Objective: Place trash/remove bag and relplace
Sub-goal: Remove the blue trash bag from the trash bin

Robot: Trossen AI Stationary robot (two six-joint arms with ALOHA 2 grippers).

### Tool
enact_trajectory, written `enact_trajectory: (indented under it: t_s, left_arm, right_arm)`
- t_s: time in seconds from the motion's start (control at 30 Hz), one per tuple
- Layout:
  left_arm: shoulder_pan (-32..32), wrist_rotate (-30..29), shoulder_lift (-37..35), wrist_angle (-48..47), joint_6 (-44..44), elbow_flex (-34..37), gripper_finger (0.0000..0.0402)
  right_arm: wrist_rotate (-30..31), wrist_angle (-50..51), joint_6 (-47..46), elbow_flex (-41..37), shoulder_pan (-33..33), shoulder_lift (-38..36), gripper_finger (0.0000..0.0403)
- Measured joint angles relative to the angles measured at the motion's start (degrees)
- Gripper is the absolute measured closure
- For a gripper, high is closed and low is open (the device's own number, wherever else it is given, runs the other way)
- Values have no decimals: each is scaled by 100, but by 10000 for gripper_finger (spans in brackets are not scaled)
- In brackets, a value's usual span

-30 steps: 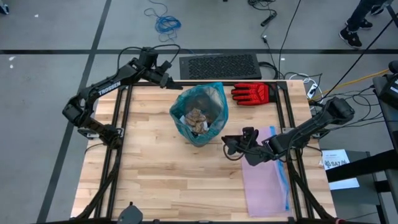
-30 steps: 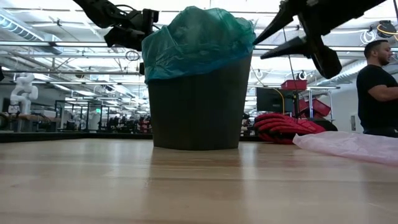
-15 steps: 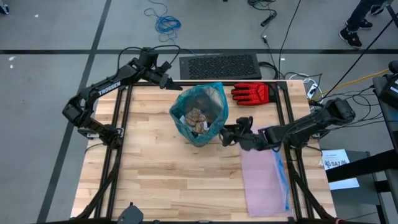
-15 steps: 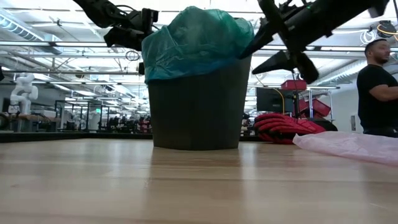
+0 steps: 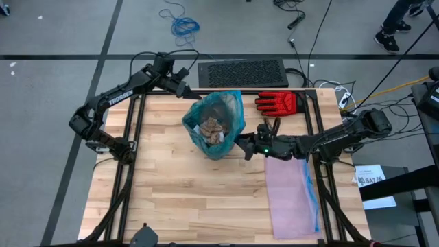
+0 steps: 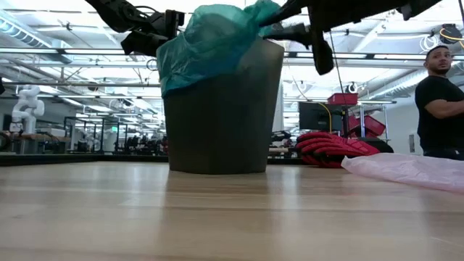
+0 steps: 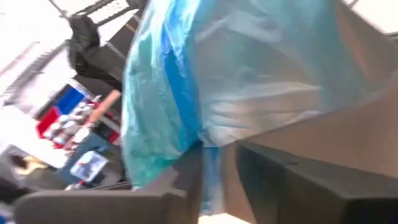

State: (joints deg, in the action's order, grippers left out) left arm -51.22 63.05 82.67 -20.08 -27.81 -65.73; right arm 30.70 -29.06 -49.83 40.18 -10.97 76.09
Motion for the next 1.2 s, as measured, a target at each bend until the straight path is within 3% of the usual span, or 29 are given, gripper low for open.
enact_trajectory:
  t_s: [0.1,0.37,0.67,0.8,0.97,1.1,1.2]
  left_arm:
    - [0,0,0,2,9,-1,402]
    - [-1,-9,-89,1,68,-2,402]
    - [-2,-341,-343,5,140,-4,402]
    - [0,-524,-514,1,173,-4,402]
    - [0,-595,-659,-16,173,-6,402]
    - [-2,-597,-730,-39,168,-4,402]
    - [0,-603,-739,-58,164,-4,402]
  right_arm:
    - [-237,-243,7,41,45,0,389]
    - [-571,132,390,912,27,0,401]
    - [-730,4254,287,3362,196,2,403]
    - [-928,5355,172,4283,204,-2,403]
    - [-1601,6133,-563,4630,-63,-11,368]
    - [-1614,6582,-984,4545,-398,50,316]
    - [-1388,6497,-1038,4300,-660,52,300]
